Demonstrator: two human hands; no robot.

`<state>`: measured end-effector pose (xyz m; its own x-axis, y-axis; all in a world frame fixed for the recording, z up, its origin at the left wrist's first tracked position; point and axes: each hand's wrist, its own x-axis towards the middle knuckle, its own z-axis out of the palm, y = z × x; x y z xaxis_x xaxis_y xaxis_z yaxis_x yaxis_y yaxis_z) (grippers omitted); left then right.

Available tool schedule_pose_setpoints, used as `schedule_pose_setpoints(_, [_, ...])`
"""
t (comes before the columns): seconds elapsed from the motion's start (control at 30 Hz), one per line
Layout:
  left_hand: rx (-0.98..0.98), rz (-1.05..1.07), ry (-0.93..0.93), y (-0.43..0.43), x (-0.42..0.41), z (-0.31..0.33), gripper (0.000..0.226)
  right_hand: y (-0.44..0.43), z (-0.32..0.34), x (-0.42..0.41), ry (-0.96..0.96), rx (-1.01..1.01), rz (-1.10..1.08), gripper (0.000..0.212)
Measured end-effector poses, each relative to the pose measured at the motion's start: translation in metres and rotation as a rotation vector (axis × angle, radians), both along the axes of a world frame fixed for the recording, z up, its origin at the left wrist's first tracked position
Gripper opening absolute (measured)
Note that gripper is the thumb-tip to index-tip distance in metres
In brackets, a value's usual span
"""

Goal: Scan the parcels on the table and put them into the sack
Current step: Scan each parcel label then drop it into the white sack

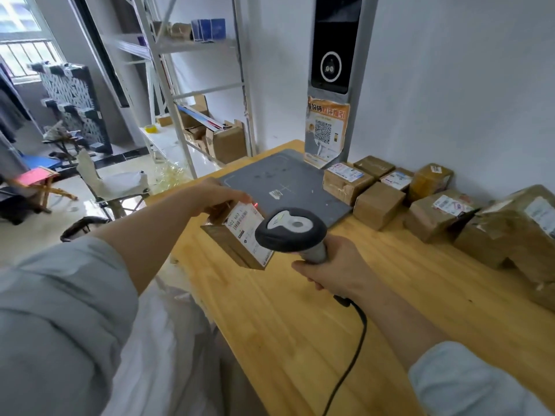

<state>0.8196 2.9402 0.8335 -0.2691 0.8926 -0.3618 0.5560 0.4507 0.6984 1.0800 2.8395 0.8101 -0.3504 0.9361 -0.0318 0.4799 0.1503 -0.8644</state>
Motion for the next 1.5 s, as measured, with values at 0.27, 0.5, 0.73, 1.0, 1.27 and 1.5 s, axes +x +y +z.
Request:
schedule_pose_setpoints(0.27, [0.021, 0.011, 0.014, -0.006, -0.028, 0.003, 0.047, -0.001, 0.005, -0.028, -0.054, 0.042, 0.056, 0.023])
schedule_pose_setpoints(0.5, [0.030, 0.043, 0.024, -0.010, -0.045, 0.007, 0.038, 0.000, 0.010, -0.046, -0.064, 0.058, 0.080, 0.027])
schedule_pose_setpoints(0.73, [0.015, 0.074, 0.007, -0.016, -0.065, 0.012, 0.053, 0.001, 0.013, -0.063, -0.071, 0.060, 0.108, 0.026])
schedule_pose_setpoints(1.0, [0.013, 0.113, -0.004, -0.028, -0.084, 0.013, 0.046, 0.003, 0.010, -0.079, -0.096, 0.070, 0.158, 0.027])
schedule_pose_setpoints(1.27, [0.034, 0.174, -0.022, -0.045, -0.105, 0.013, 0.039, 0.002, 0.008, -0.101, -0.066, 0.081, 0.217, 0.032])
schedule_pose_setpoints(1.5, [0.061, 0.373, -0.058, -0.092, -0.159, 0.008, 0.037, -0.002, 0.001, -0.135, 0.104, -0.146, 0.262, 0.027])
